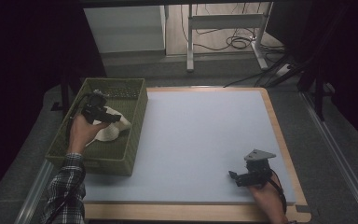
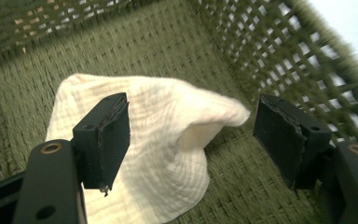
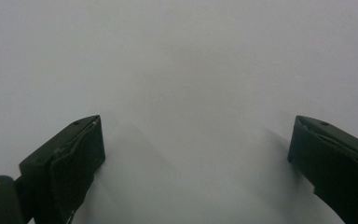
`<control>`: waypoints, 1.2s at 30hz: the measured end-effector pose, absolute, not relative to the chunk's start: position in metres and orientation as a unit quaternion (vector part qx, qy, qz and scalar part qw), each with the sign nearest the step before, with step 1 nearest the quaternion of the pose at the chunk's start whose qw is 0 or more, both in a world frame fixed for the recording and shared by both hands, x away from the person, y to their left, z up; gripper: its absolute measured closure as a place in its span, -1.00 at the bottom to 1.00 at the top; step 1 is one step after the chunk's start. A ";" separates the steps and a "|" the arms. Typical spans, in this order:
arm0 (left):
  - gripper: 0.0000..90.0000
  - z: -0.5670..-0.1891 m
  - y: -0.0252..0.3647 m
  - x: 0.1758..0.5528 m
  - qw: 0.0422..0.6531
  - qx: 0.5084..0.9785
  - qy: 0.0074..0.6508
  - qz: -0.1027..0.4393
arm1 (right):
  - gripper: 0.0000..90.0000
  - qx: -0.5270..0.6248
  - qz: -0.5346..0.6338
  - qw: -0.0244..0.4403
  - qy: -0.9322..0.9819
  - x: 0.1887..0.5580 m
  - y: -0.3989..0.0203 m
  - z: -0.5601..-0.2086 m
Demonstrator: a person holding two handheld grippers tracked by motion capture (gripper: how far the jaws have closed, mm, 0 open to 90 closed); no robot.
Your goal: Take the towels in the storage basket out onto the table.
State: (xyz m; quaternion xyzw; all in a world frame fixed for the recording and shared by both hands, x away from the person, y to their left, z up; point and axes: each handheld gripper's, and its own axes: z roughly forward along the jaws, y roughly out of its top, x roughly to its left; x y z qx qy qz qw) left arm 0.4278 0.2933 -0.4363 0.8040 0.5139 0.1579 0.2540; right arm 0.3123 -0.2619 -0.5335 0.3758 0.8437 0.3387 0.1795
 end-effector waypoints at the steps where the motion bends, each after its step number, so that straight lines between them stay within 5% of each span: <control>1: -0.41 -0.436 0.293 0.428 0.254 0.804 0.514 0.158 | -0.92 0.376 0.339 0.179 0.844 0.312 -0.262 -0.534; 12: -0.79 -0.463 0.305 0.455 0.193 0.784 0.572 0.143 | -0.92 0.376 0.339 0.179 0.844 0.312 -0.262 -0.534; 29: -0.83 -0.510 0.315 0.486 0.143 0.764 0.629 0.023 | -0.92 0.376 0.339 0.179 0.844 0.312 -0.262 -0.534; 32: -0.77 -0.514 0.313 0.486 0.141 0.767 0.626 0.013 | -0.92 0.376 0.339 0.180 0.844 0.312 -0.262 -0.534; 36: -0.26 -0.510 0.312 0.483 0.153 0.775 0.613 0.002 | -0.92 0.376 0.339 0.179 0.844 0.312 -0.262 -0.534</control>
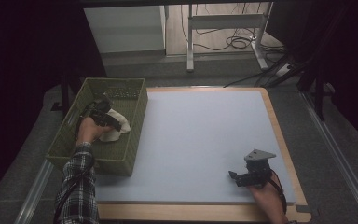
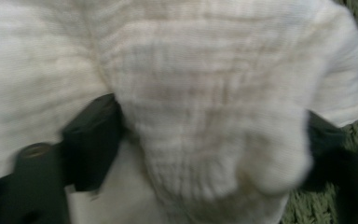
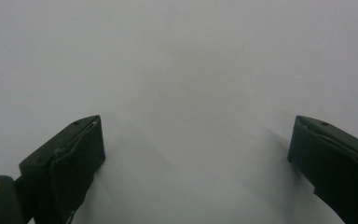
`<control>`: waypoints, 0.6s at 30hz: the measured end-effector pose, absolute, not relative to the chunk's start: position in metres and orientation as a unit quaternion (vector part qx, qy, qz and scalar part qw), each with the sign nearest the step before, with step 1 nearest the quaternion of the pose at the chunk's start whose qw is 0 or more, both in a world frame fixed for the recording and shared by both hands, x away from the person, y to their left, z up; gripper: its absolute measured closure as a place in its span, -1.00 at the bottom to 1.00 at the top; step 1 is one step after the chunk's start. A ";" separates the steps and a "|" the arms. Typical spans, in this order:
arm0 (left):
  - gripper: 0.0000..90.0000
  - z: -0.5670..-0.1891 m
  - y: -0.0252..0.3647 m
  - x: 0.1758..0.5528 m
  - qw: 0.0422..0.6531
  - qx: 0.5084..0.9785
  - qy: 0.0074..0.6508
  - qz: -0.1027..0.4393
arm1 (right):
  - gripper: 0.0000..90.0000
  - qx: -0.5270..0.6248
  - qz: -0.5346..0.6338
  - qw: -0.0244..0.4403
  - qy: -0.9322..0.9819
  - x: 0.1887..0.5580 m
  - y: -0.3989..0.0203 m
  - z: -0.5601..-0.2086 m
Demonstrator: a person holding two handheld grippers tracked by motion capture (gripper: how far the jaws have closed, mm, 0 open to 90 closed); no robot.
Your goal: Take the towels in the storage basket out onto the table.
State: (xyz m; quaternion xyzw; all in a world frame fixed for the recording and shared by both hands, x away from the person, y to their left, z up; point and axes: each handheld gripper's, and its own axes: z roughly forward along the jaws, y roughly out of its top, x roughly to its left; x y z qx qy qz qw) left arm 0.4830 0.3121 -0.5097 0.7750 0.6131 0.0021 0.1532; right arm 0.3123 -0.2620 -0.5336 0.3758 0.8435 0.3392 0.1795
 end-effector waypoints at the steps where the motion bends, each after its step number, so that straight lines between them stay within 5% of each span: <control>1: -0.05 -0.509 0.312 0.483 0.156 0.777 0.610 -0.003 | -0.92 0.376 0.339 0.180 0.844 0.312 -0.262 -0.534; 4: 0.07 -0.508 0.313 0.482 0.151 0.775 0.614 -0.002 | -0.92 0.376 0.339 0.180 0.844 0.312 -0.262 -0.534; 6: 0.54 -0.507 0.316 0.481 0.166 0.769 0.618 -0.019 | -0.92 0.376 0.339 0.180 0.844 0.312 -0.262 -0.534; 8: 0.62 -0.506 0.315 0.481 0.162 0.773 0.614 -0.016 | -0.92 0.376 0.339 0.179 0.844 0.312 -0.262 -0.534; 18: 0.70 -0.489 0.314 0.474 0.174 0.780 0.601 0.019 | -0.92 0.376 0.339 0.180 0.844 0.312 -0.262 -0.534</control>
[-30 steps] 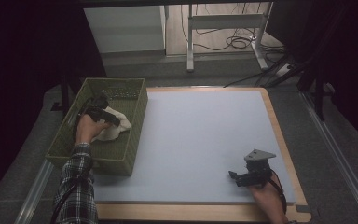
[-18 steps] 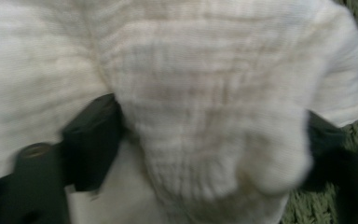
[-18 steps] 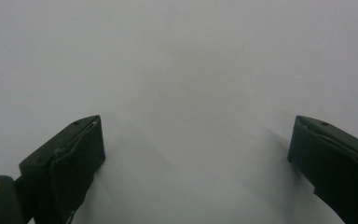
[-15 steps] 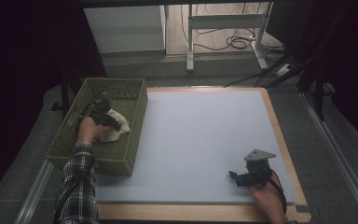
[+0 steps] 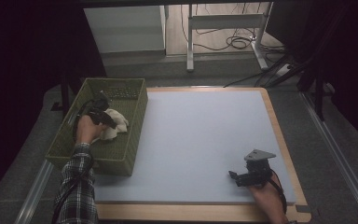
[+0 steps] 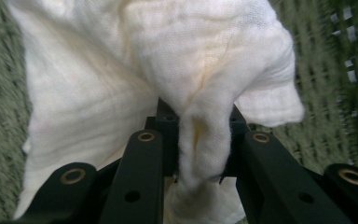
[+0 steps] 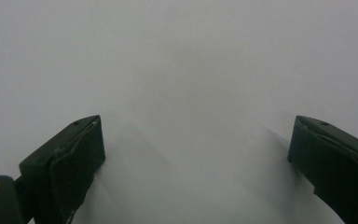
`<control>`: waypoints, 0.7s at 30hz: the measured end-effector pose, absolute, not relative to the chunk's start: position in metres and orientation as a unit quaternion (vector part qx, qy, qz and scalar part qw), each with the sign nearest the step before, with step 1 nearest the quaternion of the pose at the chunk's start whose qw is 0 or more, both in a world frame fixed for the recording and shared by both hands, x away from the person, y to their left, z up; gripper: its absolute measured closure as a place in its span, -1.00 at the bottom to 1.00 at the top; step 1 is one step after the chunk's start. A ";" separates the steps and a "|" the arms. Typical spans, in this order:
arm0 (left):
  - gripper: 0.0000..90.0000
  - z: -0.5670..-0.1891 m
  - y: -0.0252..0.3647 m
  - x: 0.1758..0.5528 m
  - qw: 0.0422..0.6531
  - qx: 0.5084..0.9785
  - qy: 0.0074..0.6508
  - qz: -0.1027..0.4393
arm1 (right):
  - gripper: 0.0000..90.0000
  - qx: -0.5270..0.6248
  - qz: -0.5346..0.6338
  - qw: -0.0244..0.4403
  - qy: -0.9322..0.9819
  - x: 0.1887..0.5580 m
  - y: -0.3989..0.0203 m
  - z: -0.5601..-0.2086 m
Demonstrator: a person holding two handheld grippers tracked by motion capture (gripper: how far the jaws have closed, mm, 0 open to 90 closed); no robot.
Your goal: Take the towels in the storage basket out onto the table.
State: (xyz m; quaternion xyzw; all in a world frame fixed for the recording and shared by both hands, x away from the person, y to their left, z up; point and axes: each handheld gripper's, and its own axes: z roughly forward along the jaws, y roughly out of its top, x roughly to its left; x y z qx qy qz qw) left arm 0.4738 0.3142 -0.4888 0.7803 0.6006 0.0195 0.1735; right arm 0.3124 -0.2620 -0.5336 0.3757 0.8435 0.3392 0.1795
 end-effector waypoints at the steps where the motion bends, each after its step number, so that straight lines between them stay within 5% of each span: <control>1: 0.69 -0.485 0.315 0.471 0.182 0.782 0.596 0.025 | -0.92 0.376 0.339 0.179 0.844 0.312 -0.262 -0.534; 21: 0.69 -0.434 0.320 0.434 0.266 0.780 0.560 0.090 | -0.92 0.376 0.339 0.180 0.844 0.312 -0.262 -0.534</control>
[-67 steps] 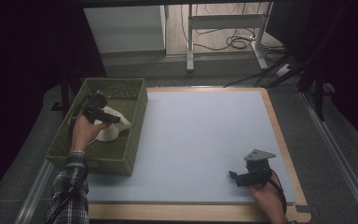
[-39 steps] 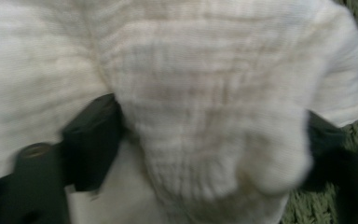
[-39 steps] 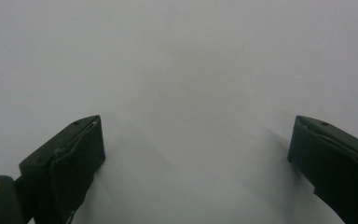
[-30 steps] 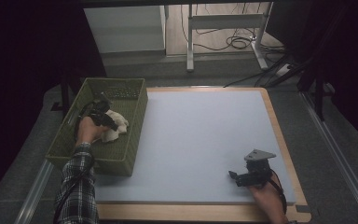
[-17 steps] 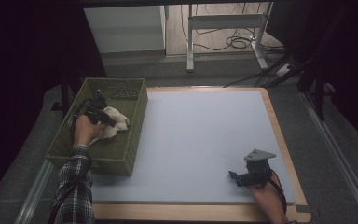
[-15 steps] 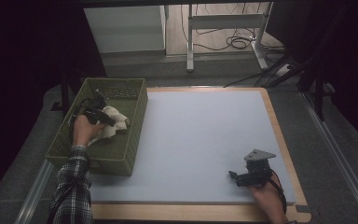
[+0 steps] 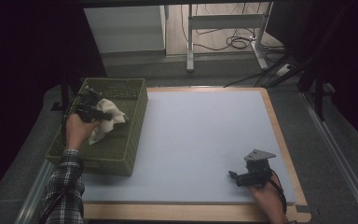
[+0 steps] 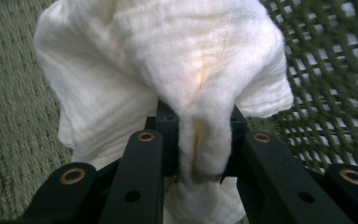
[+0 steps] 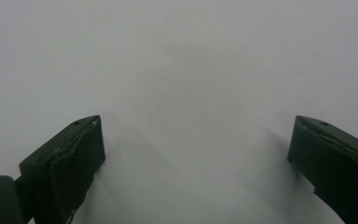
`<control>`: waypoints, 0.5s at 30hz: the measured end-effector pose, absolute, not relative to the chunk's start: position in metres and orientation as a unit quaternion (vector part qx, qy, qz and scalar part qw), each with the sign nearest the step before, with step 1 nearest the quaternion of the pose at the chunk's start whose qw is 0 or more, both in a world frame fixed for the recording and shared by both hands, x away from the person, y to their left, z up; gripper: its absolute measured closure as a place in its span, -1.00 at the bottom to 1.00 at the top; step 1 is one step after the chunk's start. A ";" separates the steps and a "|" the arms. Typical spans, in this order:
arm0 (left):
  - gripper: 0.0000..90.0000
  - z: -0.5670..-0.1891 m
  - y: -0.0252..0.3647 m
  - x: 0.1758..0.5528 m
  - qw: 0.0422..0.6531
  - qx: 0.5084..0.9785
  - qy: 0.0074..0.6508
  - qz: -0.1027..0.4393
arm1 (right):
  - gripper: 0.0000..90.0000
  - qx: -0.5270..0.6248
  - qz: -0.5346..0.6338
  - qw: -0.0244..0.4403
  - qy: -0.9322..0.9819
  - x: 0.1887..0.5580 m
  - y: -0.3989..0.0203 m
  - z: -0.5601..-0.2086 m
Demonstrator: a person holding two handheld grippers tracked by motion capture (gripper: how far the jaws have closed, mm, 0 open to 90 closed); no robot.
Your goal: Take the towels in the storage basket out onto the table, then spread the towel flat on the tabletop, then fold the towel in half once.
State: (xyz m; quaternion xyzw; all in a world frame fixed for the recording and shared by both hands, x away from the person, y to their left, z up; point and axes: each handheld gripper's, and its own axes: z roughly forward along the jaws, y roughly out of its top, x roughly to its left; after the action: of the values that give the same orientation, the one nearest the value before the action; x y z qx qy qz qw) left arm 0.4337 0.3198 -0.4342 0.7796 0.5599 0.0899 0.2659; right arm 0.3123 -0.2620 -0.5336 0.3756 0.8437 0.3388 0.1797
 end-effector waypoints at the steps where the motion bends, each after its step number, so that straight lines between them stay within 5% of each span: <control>1: 0.69 -0.432 0.319 0.432 0.269 0.780 0.558 0.092 | -0.92 0.376 0.339 0.180 0.844 0.312 -0.262 -0.534; 15: 0.69 -0.404 0.315 0.414 0.298 0.782 0.536 0.115 | -0.92 0.376 0.339 0.180 0.844 0.312 -0.262 -0.534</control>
State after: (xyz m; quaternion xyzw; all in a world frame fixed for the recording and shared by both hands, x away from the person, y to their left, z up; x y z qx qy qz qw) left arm 0.4140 0.3150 -0.4036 0.7816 0.5356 0.1154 0.2983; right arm 0.3122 -0.2620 -0.5336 0.3756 0.8437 0.3386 0.1799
